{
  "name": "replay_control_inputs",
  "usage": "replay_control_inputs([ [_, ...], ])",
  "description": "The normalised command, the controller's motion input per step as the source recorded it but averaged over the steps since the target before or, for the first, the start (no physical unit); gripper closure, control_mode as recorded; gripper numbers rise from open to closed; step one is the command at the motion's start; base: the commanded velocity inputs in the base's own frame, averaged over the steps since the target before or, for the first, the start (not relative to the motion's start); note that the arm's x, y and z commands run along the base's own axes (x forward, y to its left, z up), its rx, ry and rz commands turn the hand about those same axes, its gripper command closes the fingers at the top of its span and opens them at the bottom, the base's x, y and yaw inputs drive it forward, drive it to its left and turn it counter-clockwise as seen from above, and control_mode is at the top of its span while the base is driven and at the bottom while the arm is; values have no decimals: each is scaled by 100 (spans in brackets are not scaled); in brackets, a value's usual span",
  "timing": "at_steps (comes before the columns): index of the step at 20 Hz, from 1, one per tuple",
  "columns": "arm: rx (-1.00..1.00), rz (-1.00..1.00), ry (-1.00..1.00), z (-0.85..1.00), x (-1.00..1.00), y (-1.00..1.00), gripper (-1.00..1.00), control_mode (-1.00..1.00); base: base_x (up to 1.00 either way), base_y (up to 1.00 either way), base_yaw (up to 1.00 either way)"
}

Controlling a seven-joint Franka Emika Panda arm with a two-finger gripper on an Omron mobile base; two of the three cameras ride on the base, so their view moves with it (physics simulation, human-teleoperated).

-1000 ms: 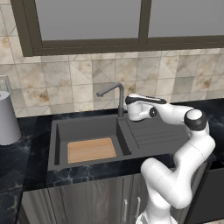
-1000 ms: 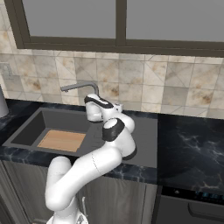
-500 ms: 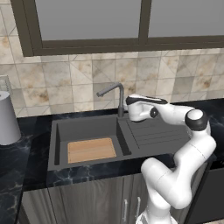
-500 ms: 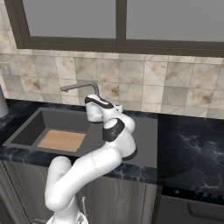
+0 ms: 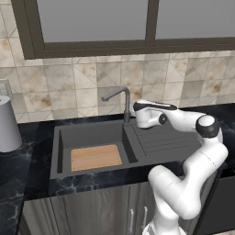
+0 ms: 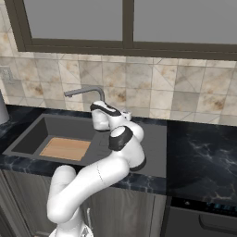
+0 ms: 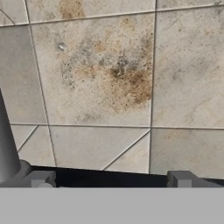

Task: Turn on the sink faucet with hot water and rinse the cutting board for ten seconds, then turn off the faucet. Push the cutting board to reach the water if necessary.

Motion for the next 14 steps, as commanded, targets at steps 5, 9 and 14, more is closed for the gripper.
replay_control_inputs([
  [5,0,0,0,0,0,-65,-100,-100,0,0,0],
  [9,0,0,0,0,0,-61,-100,-100,0,0,0],
  [14,0,0,0,0,0,-58,-100,-100,0,0,0],
])
